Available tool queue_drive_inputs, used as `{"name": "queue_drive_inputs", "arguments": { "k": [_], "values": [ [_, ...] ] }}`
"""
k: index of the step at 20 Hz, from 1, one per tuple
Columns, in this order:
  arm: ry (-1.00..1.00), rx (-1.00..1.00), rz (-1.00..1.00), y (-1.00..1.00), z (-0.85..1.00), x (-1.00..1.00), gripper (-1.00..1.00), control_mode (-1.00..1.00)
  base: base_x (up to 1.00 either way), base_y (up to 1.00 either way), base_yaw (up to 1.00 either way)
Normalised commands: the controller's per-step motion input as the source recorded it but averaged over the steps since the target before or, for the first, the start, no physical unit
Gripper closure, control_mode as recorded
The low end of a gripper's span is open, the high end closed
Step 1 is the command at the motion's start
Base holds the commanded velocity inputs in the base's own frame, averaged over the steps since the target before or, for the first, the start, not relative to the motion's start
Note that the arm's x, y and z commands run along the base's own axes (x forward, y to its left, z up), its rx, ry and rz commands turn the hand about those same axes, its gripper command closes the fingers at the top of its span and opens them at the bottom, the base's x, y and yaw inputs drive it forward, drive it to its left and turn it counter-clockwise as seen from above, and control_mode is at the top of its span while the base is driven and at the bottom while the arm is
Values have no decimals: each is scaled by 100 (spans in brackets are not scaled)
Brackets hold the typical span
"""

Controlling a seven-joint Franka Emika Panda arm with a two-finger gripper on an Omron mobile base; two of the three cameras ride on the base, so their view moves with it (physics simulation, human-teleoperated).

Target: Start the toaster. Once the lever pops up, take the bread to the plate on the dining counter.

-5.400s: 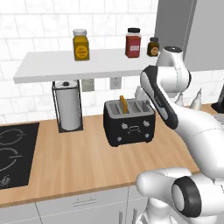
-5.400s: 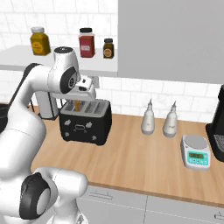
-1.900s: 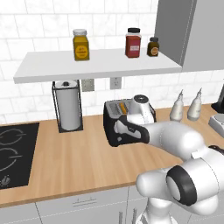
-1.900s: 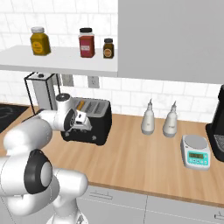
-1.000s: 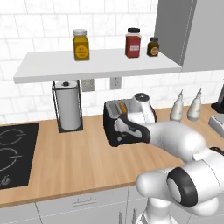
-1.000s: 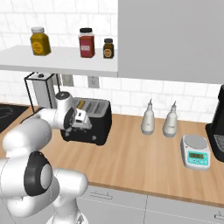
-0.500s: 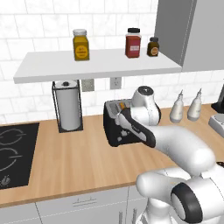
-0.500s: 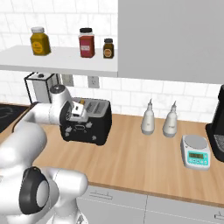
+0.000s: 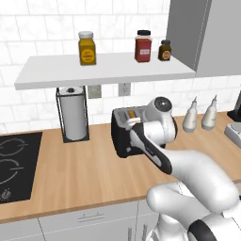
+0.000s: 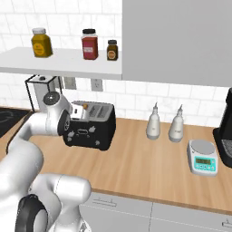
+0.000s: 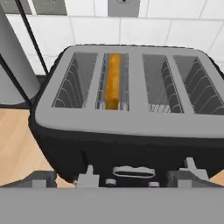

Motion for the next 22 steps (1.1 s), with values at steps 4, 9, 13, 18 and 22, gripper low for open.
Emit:
{"name": "queue_drive_inputs", "arguments": {
  "k": [4,9,13,18,22],
  "values": [
    [-12,2,0,0,31,-1,-100,-100,0,0,0],
    [2,1,0,0,23,21,-100,-100,0,0,0],
    [1,0,0,0,19,37,-100,-100,0,0,0],
    [0,0,0,0,2,37,-100,-100,0,0,0],
    [-3,0,0,0,-22,17,-100,-100,0,0,0]
  ]
}}
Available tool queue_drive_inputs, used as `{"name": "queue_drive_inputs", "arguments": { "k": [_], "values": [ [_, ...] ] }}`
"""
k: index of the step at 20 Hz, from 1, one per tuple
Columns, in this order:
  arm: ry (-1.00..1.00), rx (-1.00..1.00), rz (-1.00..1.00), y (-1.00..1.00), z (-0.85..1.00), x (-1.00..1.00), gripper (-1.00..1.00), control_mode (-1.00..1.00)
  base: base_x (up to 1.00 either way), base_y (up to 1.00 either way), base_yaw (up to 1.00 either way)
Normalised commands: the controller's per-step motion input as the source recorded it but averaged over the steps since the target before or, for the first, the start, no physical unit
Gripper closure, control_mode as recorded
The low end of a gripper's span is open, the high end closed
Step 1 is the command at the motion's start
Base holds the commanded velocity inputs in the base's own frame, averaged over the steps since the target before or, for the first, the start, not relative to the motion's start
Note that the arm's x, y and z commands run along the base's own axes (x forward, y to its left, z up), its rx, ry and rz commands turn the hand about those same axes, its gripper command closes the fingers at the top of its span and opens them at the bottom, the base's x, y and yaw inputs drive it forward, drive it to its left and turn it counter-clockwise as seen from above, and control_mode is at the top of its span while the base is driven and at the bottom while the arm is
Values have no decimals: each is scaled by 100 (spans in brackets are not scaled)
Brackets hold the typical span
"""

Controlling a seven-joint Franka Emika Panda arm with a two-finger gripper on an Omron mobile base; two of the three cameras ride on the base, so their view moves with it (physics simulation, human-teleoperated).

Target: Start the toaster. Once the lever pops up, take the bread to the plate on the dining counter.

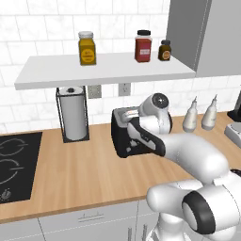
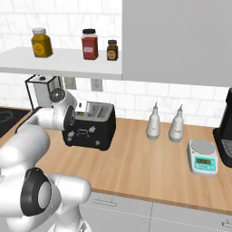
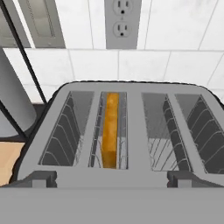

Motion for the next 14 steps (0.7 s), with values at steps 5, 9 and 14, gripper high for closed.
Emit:
{"name": "queue_drive_inputs", "arguments": {
  "k": [5,9,14],
  "values": [
    [-4,0,0,0,-23,10,-100,-100,0,0,0],
    [-2,0,0,0,-19,15,-100,-100,0,0,0],
    [0,0,0,0,1,13,-100,-100,0,0,0]
  ]
}}
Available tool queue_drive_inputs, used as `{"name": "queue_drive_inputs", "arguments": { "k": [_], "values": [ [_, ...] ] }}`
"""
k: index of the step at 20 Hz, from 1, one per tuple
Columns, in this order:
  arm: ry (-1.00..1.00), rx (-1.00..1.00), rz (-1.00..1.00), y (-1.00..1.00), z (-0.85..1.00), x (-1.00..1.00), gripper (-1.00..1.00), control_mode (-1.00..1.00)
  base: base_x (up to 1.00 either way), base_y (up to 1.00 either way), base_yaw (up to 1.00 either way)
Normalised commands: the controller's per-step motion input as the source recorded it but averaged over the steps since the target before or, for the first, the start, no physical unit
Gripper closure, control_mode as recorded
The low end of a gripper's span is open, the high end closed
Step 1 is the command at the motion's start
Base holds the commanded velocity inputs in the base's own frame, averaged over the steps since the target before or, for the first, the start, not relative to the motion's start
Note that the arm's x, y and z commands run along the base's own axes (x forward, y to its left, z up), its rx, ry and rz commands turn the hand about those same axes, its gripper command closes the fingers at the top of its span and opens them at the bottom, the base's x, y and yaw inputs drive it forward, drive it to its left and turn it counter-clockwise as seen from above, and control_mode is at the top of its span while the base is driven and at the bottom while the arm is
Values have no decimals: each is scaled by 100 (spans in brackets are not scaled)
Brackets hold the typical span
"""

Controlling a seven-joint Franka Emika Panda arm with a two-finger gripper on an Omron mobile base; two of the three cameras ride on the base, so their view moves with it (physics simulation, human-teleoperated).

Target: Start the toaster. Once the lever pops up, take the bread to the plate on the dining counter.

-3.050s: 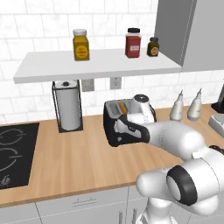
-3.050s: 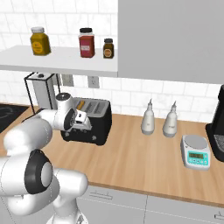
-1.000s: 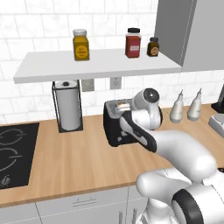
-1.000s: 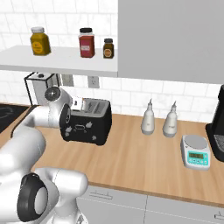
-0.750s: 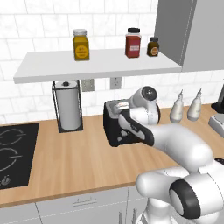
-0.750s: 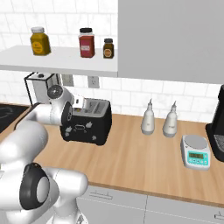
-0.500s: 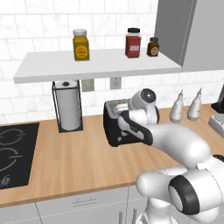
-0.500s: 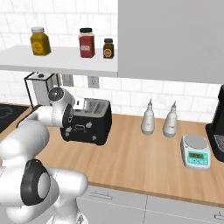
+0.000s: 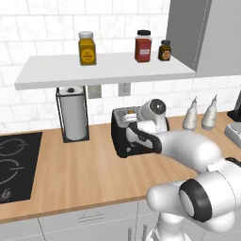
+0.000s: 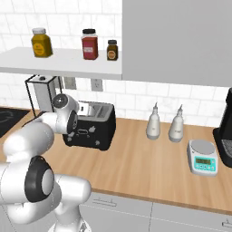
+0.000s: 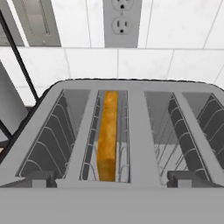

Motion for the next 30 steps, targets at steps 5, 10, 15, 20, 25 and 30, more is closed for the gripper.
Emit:
{"name": "queue_drive_inputs", "arguments": {
  "k": [5,10,15,20,25,30],
  "values": [
    [0,0,-1,4,0,17,-100,-100,0,0,0],
    [0,0,-1,2,0,14,-100,-100,0,0,0],
    [0,0,0,0,-1,12,-100,-100,0,0,0],
    [0,0,0,0,-1,1,-100,-100,0,0,0],
    [0,0,0,0,0,0,-100,-100,0,0,0],
    [0,0,0,0,0,0,-100,-100,0,0,0]
  ]
}}
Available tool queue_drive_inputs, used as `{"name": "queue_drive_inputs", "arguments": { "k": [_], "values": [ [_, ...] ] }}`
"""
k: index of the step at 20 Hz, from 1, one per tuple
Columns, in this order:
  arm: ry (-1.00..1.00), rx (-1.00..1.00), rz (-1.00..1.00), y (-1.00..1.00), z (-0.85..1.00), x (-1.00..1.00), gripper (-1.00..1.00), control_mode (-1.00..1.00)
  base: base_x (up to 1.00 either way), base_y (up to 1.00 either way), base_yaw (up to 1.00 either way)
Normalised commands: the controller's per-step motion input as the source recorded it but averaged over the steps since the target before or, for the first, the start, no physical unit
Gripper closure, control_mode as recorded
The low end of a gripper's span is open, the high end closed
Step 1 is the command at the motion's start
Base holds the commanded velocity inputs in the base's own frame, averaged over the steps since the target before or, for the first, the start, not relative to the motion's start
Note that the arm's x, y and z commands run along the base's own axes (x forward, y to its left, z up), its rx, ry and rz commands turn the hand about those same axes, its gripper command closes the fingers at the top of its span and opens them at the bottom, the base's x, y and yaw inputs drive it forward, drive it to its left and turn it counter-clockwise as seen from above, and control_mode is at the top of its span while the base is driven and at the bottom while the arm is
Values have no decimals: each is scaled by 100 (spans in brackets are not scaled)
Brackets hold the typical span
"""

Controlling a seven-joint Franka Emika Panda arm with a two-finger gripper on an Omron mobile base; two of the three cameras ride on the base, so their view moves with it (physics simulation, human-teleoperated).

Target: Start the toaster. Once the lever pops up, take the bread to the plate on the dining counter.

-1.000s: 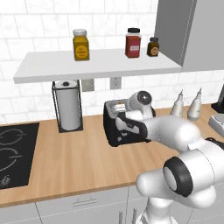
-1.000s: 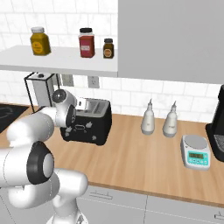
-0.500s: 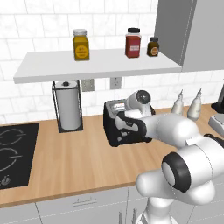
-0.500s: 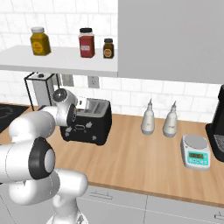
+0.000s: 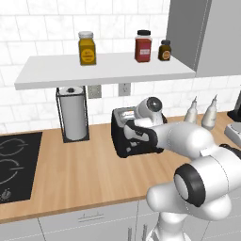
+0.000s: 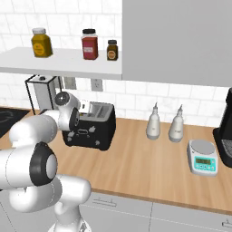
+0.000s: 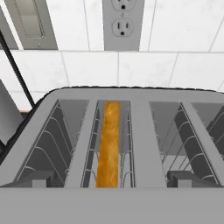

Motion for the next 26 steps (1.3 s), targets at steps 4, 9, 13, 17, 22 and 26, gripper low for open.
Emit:
{"name": "queue_drive_inputs", "arguments": {
  "k": [4,9,13,17,22,26],
  "values": [
    [0,0,0,3,0,0,-100,-100,0,0,0],
    [0,0,0,2,0,0,-100,-100,0,0,0],
    [0,0,-1,0,0,0,-100,-100,0,0,0],
    [0,0,-1,0,0,0,-100,-100,0,0,0],
    [0,0,0,0,0,0,-100,-100,0,0,0],
    [0,0,0,0,0,0,-100,-100,0,0,0]
  ]
}}
